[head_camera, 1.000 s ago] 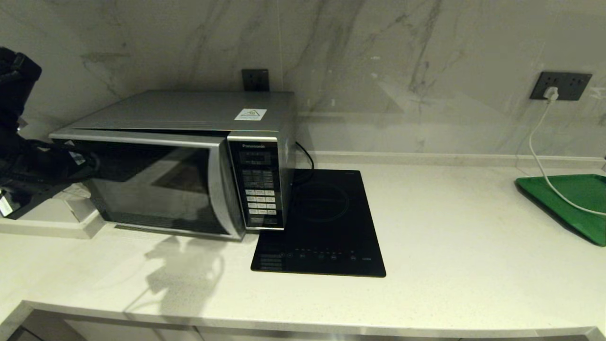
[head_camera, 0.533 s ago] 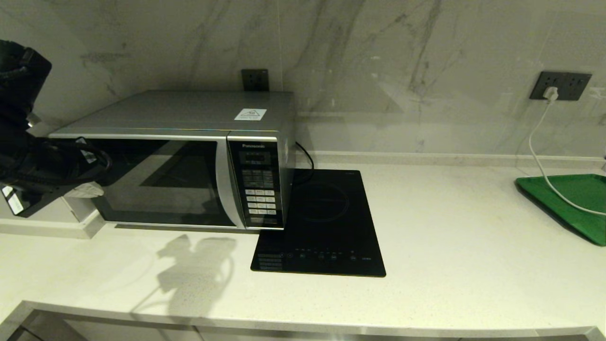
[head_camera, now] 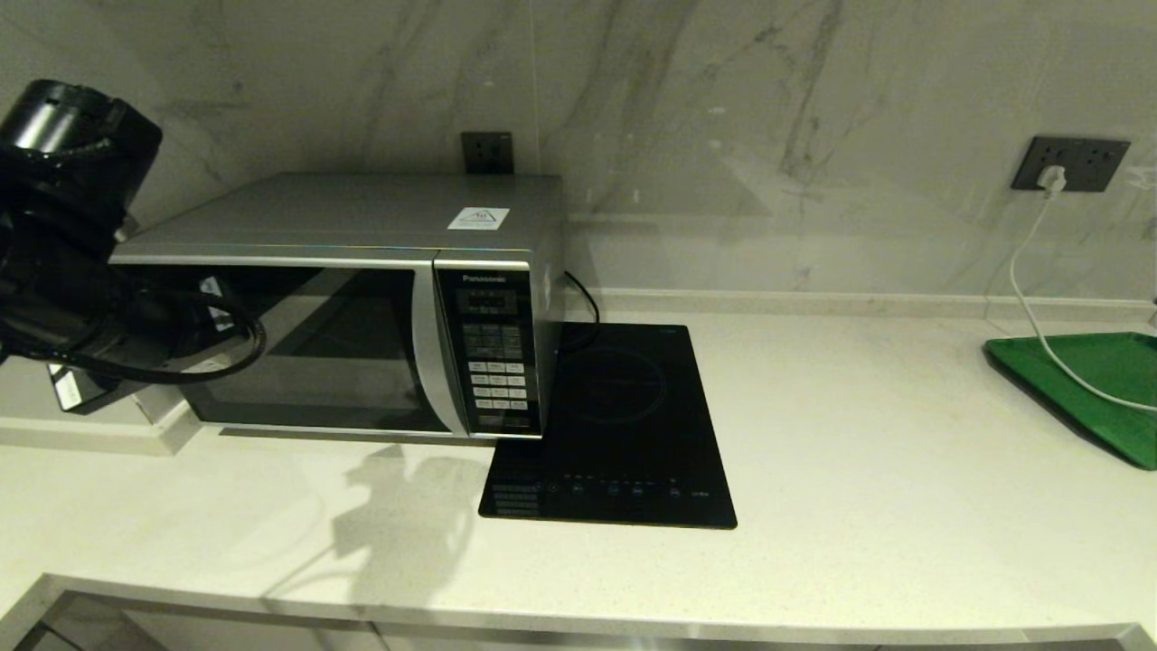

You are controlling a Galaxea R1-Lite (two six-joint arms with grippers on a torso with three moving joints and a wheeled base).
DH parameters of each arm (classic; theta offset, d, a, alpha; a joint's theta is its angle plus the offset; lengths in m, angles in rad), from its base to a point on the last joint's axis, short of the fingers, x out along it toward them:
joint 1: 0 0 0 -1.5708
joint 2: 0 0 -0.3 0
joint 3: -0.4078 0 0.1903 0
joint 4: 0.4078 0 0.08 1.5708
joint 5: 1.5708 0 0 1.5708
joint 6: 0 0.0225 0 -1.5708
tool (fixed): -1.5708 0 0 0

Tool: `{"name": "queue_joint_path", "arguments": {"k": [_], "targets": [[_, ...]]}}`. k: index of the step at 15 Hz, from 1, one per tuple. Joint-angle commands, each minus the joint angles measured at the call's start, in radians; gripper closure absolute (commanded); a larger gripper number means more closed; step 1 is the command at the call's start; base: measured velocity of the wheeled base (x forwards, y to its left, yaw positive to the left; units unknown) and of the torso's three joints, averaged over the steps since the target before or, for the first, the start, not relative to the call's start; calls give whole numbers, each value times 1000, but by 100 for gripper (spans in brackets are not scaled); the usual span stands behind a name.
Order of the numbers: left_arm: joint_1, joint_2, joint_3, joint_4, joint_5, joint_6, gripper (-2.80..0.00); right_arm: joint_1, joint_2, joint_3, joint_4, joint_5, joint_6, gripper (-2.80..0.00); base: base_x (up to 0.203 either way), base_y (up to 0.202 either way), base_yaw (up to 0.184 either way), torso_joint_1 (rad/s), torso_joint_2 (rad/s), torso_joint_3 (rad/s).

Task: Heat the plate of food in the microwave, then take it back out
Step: Close the microwave oven

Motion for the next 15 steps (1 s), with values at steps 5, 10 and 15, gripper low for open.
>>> {"name": "queue_joint_path", "arguments": {"k": [5,10,15], "targets": [[-193,-13,446,-589,104,313,0,0,0,0,0,0,1,0,0,0,0,0,0,0],[-245,40,833,-1223,-176,762,0,0,0,0,0,0,1,0,0,0,0,0,0,0],[-263,185,838,-1248,-287,715,0,0,0,0,0,0,1,0,0,0,0,0,0,0]]}}
